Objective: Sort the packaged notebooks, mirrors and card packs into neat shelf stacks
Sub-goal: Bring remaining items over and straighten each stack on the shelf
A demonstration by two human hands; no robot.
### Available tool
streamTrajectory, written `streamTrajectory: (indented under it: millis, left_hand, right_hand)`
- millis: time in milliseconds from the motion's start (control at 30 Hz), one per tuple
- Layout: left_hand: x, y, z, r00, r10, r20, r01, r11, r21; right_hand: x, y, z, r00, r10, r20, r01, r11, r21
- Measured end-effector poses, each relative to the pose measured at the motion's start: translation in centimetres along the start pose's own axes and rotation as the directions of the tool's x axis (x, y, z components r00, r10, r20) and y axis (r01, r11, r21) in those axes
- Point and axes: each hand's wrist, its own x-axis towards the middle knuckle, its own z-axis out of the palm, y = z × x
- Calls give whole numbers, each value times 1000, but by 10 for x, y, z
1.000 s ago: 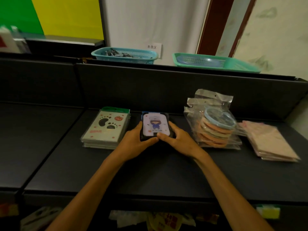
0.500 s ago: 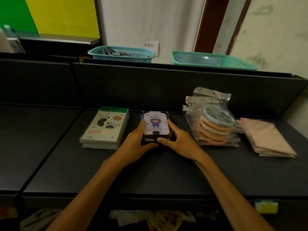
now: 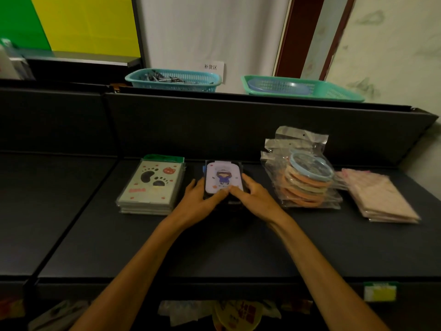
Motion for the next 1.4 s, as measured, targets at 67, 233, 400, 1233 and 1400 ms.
streamTrajectory:
  millis: [67, 233, 400, 1233, 1400]
  left_hand:
    - [2, -2, 4, 999, -18, -38, 11, 986, -164]
    - [6, -9, 5, 991, -120, -63, 79, 888, -454]
    - [5, -18, 0, 988, -152, 31, 138, 772, -620]
    - [-5, -4, 8, 971, 237, -40, -240, 957, -162]
    - [-3, -6, 8, 966, 245, -84, -255, 956, -142]
  right_hand:
    - [0, 1, 2, 1000, -6, -7, 6, 998, 58]
    - [-7, 7, 6, 997, -51, -61, 62, 977, 206]
    - [-10, 15, 7, 998, 7, -61, 12, 952, 307]
    - [-15, 13, 3, 972, -223, -78, 225, 974, 13]
    - [-12, 9, 1, 969, -233, -79, 233, 972, -1]
